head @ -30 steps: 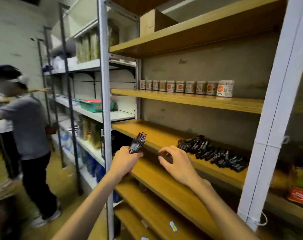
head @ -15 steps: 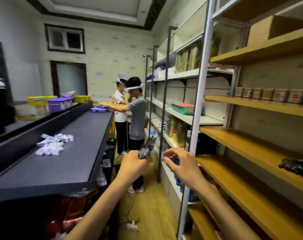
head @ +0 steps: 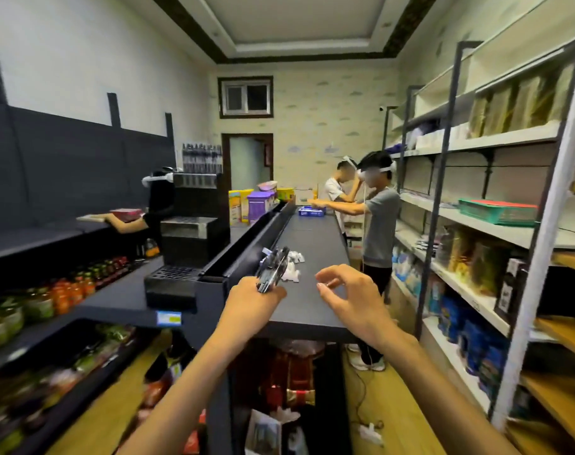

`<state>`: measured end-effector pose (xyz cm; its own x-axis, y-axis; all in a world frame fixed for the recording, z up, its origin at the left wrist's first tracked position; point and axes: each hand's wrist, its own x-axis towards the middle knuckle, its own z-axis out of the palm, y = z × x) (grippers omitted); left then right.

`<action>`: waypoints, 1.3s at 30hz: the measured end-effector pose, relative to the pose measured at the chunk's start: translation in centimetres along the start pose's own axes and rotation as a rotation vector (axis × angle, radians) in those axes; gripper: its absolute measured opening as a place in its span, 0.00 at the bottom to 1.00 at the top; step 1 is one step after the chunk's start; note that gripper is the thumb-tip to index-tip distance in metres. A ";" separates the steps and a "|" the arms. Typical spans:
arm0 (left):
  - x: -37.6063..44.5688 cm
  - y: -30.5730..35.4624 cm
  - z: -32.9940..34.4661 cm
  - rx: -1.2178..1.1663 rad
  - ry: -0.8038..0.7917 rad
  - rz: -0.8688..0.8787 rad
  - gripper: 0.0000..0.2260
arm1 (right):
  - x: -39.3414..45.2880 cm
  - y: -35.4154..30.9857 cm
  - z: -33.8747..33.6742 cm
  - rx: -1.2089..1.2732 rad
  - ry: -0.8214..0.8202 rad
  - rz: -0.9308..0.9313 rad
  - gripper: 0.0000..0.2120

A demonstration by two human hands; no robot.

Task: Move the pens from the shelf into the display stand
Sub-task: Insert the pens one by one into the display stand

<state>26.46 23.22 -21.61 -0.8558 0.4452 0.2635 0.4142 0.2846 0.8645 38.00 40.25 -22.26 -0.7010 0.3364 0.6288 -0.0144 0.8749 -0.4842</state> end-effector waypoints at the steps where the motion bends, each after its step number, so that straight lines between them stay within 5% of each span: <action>1: 0.2 -1.1 -2.0 -0.006 0.019 -0.009 0.14 | 0.5 -1.5 1.6 0.001 0.001 -0.010 0.06; 12: 3.6 -7.4 -15.9 -0.070 -0.017 0.043 0.17 | 5.7 -12.6 12.2 0.059 -0.038 -0.128 0.06; 28: 16.7 -12.0 -23.2 -0.282 -0.185 0.192 0.15 | 17.5 -16.6 21.7 0.171 0.017 -0.191 0.06; 39: 24.5 -12.2 -23.9 -0.354 -0.278 0.264 0.16 | 24.3 -16.1 24.6 0.674 -0.162 0.117 0.07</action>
<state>-6.94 10.35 -15.44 -0.6015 0.6854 0.4104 0.4336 -0.1514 0.8883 3.61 25.75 -14.11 -0.8214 0.3138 0.4764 -0.3344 0.4117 -0.8478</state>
